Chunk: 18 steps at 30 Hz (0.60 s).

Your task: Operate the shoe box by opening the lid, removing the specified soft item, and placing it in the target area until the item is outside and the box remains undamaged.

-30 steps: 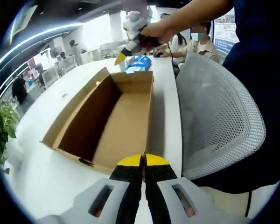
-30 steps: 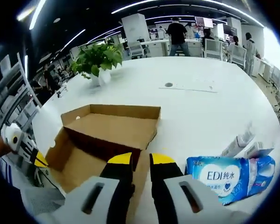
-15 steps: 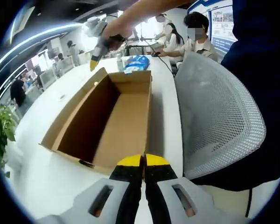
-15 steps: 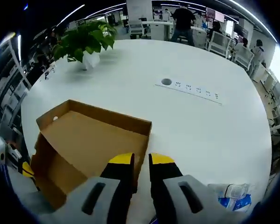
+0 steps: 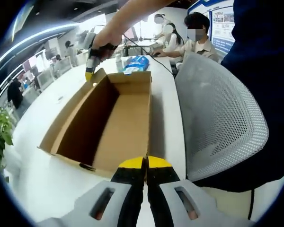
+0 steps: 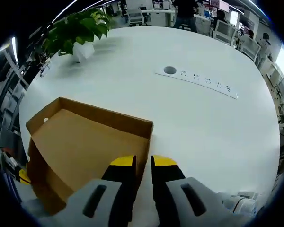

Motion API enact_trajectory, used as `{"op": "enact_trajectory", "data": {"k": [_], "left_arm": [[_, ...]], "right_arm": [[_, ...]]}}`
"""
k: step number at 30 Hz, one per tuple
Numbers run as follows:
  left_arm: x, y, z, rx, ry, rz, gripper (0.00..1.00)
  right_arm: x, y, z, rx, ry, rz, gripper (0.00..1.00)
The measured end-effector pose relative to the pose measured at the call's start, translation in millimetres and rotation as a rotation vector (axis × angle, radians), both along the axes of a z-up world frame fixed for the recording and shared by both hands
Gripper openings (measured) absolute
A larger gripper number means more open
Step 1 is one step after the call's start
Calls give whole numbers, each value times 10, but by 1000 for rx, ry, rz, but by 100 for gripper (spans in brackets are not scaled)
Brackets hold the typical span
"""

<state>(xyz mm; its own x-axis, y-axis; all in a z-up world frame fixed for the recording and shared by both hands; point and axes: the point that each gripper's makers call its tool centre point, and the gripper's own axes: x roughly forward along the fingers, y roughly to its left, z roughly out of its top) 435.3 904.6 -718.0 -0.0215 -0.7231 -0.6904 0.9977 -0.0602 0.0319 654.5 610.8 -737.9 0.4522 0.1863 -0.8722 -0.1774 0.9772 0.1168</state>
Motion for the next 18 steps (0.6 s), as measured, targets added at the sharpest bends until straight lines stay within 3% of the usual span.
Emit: {"op": "enact_trajectory", "data": {"k": [2, 8, 18], "left_arm": [[14, -10, 6, 0, 4, 4, 0], [50, -36, 7, -1, 11, 12, 0], [69, -53, -10, 11, 36, 27, 0]], "right_arm": [[-21, 0, -27, -11, 12, 13, 4], [-23, -8, 35, -26, -7, 9, 1], [-36, 2, 232, -43, -109, 1, 0]]}}
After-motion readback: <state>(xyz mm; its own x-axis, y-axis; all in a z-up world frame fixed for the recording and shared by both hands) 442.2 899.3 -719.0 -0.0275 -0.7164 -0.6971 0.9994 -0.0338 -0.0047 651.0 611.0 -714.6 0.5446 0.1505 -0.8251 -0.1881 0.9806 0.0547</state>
